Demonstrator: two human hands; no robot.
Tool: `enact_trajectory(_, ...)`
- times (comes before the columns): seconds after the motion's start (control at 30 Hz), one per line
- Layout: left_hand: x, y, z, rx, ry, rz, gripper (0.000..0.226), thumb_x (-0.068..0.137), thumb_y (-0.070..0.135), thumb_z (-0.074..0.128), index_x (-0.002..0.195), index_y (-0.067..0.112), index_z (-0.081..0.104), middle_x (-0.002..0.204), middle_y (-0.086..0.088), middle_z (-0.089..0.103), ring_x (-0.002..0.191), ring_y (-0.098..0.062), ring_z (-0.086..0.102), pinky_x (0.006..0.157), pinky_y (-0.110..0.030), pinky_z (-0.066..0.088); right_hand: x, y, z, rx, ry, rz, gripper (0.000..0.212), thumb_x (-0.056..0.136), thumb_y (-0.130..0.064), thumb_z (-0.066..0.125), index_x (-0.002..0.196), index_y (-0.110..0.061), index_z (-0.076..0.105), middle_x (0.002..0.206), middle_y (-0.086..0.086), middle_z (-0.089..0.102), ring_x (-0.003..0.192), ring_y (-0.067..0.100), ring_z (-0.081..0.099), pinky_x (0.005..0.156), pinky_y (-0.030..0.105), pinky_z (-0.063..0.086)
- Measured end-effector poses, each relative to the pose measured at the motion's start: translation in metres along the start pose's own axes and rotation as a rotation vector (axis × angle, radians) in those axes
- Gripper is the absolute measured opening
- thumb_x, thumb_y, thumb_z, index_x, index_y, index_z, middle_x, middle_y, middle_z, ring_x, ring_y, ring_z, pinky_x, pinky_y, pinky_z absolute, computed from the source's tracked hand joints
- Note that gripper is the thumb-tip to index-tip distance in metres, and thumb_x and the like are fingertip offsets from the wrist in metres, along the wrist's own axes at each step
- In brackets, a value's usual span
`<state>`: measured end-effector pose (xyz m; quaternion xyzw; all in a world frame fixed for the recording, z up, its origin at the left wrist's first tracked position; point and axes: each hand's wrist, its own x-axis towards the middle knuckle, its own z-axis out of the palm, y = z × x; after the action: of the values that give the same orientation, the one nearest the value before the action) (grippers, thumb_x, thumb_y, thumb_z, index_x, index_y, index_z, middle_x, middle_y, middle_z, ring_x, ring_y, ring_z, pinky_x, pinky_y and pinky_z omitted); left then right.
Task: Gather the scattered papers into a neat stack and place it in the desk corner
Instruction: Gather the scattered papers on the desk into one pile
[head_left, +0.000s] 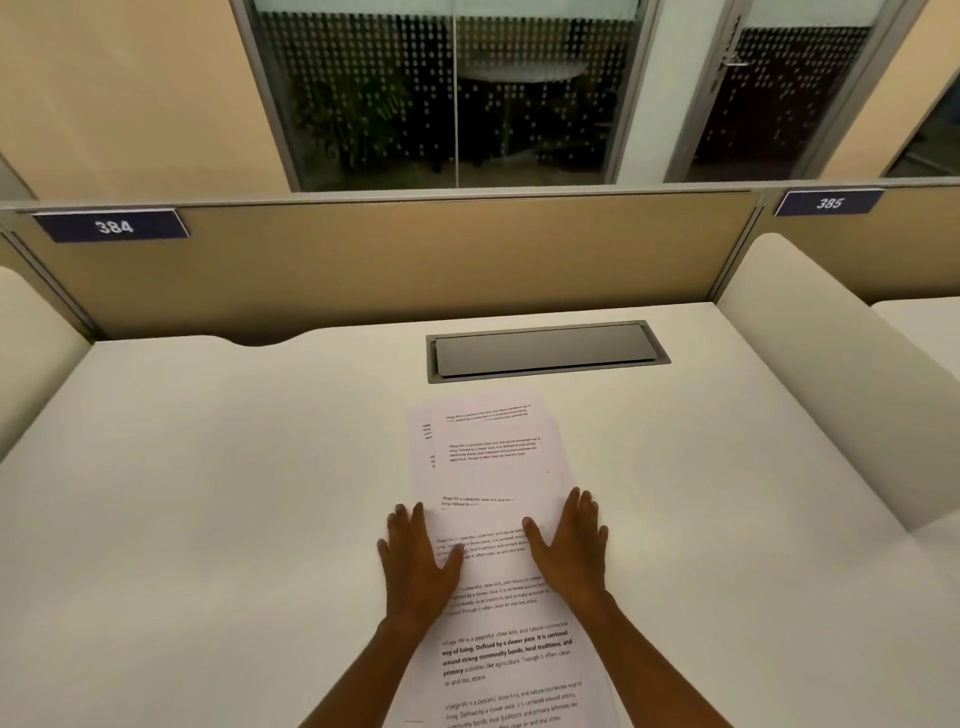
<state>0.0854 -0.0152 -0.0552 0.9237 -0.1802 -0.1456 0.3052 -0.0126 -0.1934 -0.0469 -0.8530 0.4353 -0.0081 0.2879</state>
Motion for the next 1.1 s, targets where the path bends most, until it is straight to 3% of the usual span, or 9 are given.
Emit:
enact_trajectory(0.1, -0.01, 0.004, 0.01, 0.019, -0.034, 0.052, 0.082, 0.091, 0.039, 0.056, 0.154, 0.012, 0.009, 0.163, -0.01, -0.002, 0.151, -0.024, -0.008, 0.121, -0.044, -0.005, -0.005, -0.007, 0.002, 0.0, -0.013, 0.003, 0.096, 0.09, -0.063, 0.042, 0.154, -0.009, -0.004, 0.164, 0.012, -0.002, 0.152, 0.026, -0.002, 0.123, 0.045, 0.003)
enact_trajectory(0.3, -0.007, 0.025, 0.011, 0.009, -0.065, -0.034, 0.079, 0.094, 0.035, 0.054, 0.153, 0.011, 0.007, 0.163, -0.014, -0.005, 0.15, -0.03, -0.01, 0.121, -0.047, -0.003, -0.014, -0.019, 0.002, 0.031, -0.07, -0.004, 0.101, 0.087, -0.065, 0.045, 0.154, -0.009, -0.008, 0.164, 0.012, -0.003, 0.152, 0.025, -0.002, 0.124, 0.042, 0.005)
enact_trajectory(0.53, -0.004, 0.051, 0.0, -0.188, 0.013, -0.142, 0.086, 0.084, 0.016, 0.069, 0.151, 0.013, 0.015, 0.16, -0.018, 0.013, 0.148, -0.033, 0.013, 0.12, -0.047, 0.017, -0.015, -0.024, -0.012, 0.048, -0.062, -0.007, 0.111, 0.079, -0.06, 0.063, 0.154, -0.013, -0.005, 0.158, 0.009, 0.022, 0.144, 0.028, 0.025, 0.116, 0.042, 0.028)
enact_trajectory(0.63, 0.0, 0.058, -0.009, -0.267, 0.059, -0.278, 0.084, 0.08, 0.012, 0.072, 0.147, 0.016, 0.022, 0.154, -0.017, 0.023, 0.141, -0.035, 0.027, 0.111, -0.056, 0.027, -0.009, -0.021, -0.024, 0.028, -0.058, 0.092, 0.115, 0.077, -0.06, 0.067, 0.153, -0.014, -0.006, 0.156, 0.013, 0.021, 0.143, 0.032, 0.025, 0.114, 0.043, 0.029)
enact_trajectory(0.73, 0.002, 0.061, -0.016, -0.233, 0.059, -0.377, 0.083, 0.077, 0.012, 0.074, 0.144, 0.017, 0.025, 0.141, -0.018, 0.035, 0.13, -0.036, 0.038, 0.104, -0.054, 0.034, -0.01, -0.019, -0.025, -0.026, -0.08, 0.125, 0.122, 0.071, -0.061, 0.072, 0.153, -0.012, -0.003, 0.153, 0.014, 0.022, 0.141, 0.033, 0.026, 0.113, 0.043, 0.031)
enact_trajectory(0.9, -0.001, 0.069, -0.013, -0.174, -0.032, -0.419, 0.086, 0.075, 0.01, 0.072, 0.144, 0.017, 0.021, 0.131, -0.019, 0.037, 0.122, -0.037, 0.039, 0.097, -0.047, 0.042, -0.01, -0.02, -0.026, -0.108, -0.108, 0.1, 0.127, 0.064, -0.059, 0.079, 0.152, -0.011, 0.002, 0.145, 0.015, 0.028, 0.132, 0.033, 0.033, 0.106, 0.041, 0.038)
enact_trajectory(1.1, 0.005, 0.068, -0.024, -0.243, -0.023, -0.458, 0.086, 0.073, 0.013, 0.077, 0.14, 0.014, 0.025, 0.13, -0.021, 0.044, 0.121, -0.04, 0.046, 0.098, -0.05, 0.047, -0.006, -0.024, -0.032, -0.088, -0.101, 0.116, 0.128, 0.061, -0.057, 0.083, 0.152, -0.01, 0.006, 0.142, 0.015, 0.032, 0.129, 0.032, 0.037, 0.105, 0.04, 0.039)
